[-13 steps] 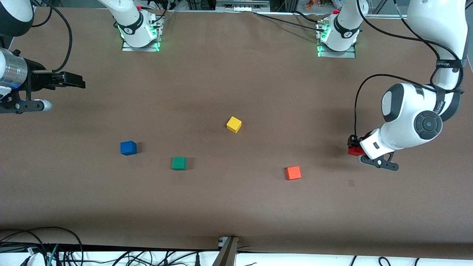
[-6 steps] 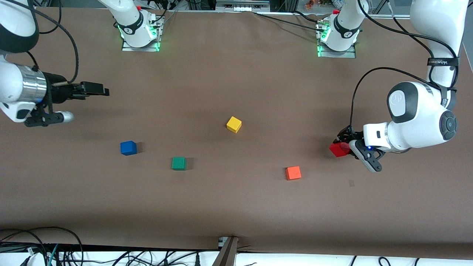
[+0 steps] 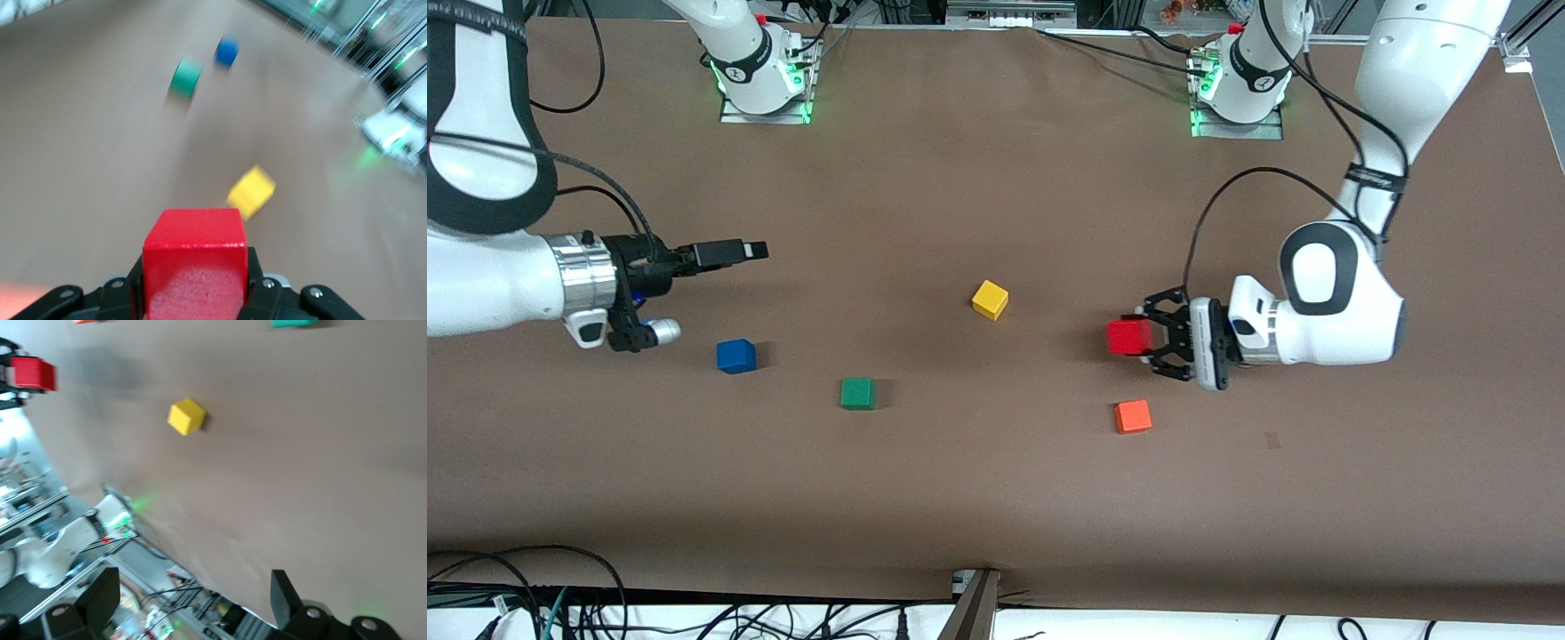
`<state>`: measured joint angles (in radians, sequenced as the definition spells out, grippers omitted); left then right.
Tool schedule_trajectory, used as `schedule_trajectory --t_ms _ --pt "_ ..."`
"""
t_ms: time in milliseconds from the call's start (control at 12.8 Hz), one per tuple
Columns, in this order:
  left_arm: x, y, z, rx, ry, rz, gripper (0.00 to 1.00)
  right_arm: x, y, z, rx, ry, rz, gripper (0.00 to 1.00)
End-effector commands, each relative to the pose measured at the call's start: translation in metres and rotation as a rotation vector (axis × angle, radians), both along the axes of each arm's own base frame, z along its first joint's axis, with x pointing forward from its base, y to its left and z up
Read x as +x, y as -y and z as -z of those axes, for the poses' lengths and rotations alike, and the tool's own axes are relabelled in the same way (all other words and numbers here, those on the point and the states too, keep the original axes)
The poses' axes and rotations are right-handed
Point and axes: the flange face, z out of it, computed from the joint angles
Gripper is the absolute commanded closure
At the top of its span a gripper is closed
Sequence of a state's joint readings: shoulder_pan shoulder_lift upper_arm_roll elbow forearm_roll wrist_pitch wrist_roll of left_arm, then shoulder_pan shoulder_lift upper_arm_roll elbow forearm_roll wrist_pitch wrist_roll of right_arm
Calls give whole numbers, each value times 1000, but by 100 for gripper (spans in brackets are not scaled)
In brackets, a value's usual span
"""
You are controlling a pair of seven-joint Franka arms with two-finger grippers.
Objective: Pass red block to right arm, stack on blue
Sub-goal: 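Lift the red cube with the left gripper while the right gripper approaches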
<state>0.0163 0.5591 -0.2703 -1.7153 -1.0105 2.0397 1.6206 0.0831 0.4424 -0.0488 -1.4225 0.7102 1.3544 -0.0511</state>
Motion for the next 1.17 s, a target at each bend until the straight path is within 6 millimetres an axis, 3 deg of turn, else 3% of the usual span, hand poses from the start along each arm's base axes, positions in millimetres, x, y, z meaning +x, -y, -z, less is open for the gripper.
schedule_trajectory --t_ms 0,235,470,626,783,861,1096 --pt "-3 43 -22 -210 125 10 92 9 -8 34 159 -12 -13 0" --pt "-21 112 -31 -409 262 -26 92 15 -10 89 366 -20 3 0" --pt "-43 165 -31 -527 327 -103 94 8 -18 137 570 6 117 0" --pt "-60 198 -29 -559 310 -134 96 4 -34 147 656 9 180 0" --pt "-80 232 -18 -548 273 -191 96 6 -52 143 731 7 240 0" --pt "-76 242 -19 -561 272 -209 95 7 -60 139 753 9 251 0" --pt "-71 267 8 -606 325 -241 94 6 -76 141 760 16 281 0"
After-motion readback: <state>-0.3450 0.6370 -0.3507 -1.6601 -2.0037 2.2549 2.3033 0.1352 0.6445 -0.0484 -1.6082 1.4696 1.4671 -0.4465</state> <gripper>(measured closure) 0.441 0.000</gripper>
